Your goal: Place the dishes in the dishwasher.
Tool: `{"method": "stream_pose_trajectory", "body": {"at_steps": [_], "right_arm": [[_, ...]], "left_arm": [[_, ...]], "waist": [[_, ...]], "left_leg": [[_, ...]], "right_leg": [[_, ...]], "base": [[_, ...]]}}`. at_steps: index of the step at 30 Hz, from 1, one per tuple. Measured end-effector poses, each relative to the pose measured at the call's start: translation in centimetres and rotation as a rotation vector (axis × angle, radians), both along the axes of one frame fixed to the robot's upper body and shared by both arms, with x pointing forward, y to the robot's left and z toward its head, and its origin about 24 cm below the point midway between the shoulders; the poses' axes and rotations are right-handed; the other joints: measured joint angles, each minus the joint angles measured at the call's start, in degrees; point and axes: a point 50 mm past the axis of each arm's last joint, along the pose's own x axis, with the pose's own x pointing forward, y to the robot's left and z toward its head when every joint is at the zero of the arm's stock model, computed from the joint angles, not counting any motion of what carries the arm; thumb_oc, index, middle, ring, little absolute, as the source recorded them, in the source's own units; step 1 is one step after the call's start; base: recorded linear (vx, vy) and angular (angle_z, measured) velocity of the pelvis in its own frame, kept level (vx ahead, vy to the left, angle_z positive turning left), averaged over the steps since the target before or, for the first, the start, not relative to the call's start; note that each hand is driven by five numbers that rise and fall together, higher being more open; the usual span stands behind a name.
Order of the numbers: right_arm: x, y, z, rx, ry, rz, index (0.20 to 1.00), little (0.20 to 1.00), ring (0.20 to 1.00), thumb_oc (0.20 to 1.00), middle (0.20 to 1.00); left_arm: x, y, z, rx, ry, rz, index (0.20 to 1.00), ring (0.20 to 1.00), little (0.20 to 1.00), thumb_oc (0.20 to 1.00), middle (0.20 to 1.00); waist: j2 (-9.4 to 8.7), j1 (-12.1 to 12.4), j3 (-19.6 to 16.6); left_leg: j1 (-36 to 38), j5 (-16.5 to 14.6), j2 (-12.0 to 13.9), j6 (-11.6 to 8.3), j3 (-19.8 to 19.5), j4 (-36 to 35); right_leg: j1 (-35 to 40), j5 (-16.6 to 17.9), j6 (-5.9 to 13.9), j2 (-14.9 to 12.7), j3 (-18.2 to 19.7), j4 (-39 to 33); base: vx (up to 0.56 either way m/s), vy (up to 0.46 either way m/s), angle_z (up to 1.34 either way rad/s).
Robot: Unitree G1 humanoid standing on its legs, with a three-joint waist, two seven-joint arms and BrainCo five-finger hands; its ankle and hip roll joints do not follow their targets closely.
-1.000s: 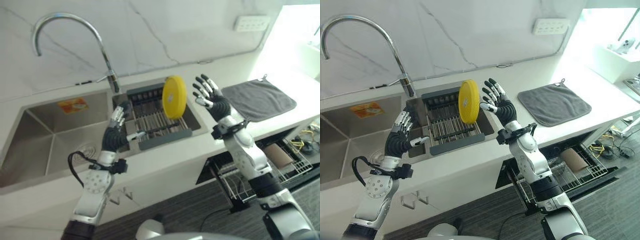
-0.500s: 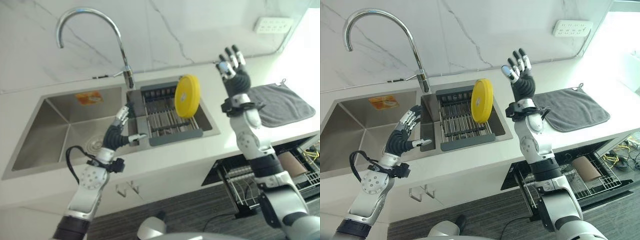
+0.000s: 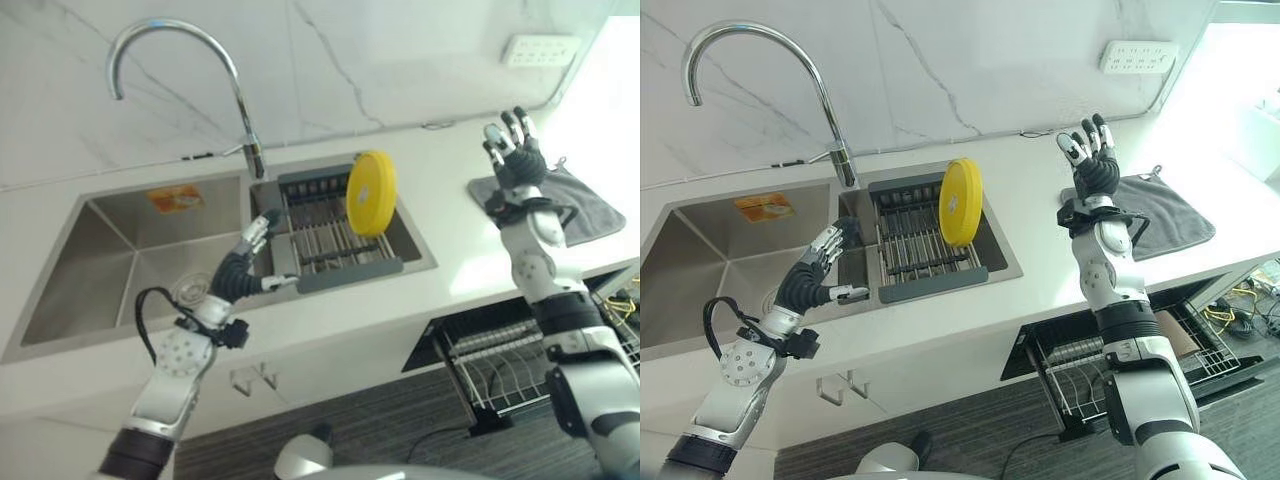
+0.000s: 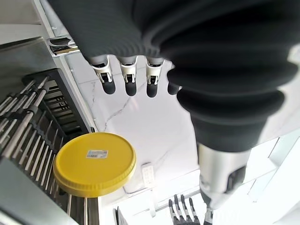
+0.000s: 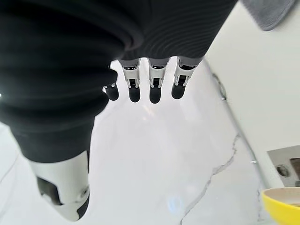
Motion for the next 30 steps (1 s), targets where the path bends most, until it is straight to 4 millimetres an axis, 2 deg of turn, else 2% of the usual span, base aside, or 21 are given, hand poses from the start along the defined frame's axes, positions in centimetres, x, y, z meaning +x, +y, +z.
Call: {"method": "stream_pose_trajectory", "body": {"at_steps": [3,5,7,15,30], "right_arm": [[0.1,0.4,-0.5,-0.011,0.024,0.028,1.000,1.000,1.000,1.000,1.000],[0.5,0.2,-2.7,0.000,0.116,0.009,1.000,1.000,1.000,1.000,1.000],[0.6,0.6,-3.2,0.013,0.129,0.025,1.000,1.000,1.000,1.000,1.000],[0.6,1.3,-3.4,0.037,0.130,0.108,1.000,1.000,1.000,1.000,1.000],[0.6,1.3,-3.4,0.039,0.127,0.107,1.000,1.000,1.000,1.000,1.000]], "left_arm": [[0.0,-0.1,0.0,0.002,-0.004,-0.010,1.000,1.000,1.000,1.000,1.000],[0.1,-0.3,0.2,0.006,-0.010,-0.029,1.000,1.000,1.000,1.000,1.000],[0.1,-0.3,0.2,0.010,-0.008,-0.035,1.000,1.000,1.000,1.000,1.000],[0.0,-0.5,0.4,0.030,-0.009,-0.085,1.000,1.000,1.000,1.000,1.000],[-0.1,-0.7,0.6,0.003,-0.006,-0.114,1.000,1.000,1.000,1.000,1.000]], "waist": [[-0.01,0.15,0.08],[0.02,0.41,0.31],[0.29,0.76,0.78],[-0.01,2.85,2.62],[-0.11,2.96,3.70]], "left_leg": [[0.03,0.00,-0.06,0.01,-0.11,-0.01],[0.43,0.01,-0.18,0.01,-0.49,0.00],[0.15,0.21,-0.28,0.06,-0.83,-0.01],[-0.14,0.46,-1.16,0.31,-2.71,0.00],[-0.30,0.51,-1.28,0.30,-3.18,0.01]], "right_leg": [[0.11,0.00,0.00,-0.02,-0.10,0.00],[0.74,-0.04,0.04,-0.06,-0.63,0.00],[0.67,-0.04,0.04,-0.08,-0.99,0.00],[1.44,-0.21,0.29,-0.57,-2.91,0.00],[1.52,-0.31,0.42,-0.58,-3.28,0.00]], "base": [[0.08,0.027,0.03],[0.04,0.023,0.08],[0.06,0.039,0.10],[0.05,0.046,0.13],[0.01,0.002,0.00]]}}
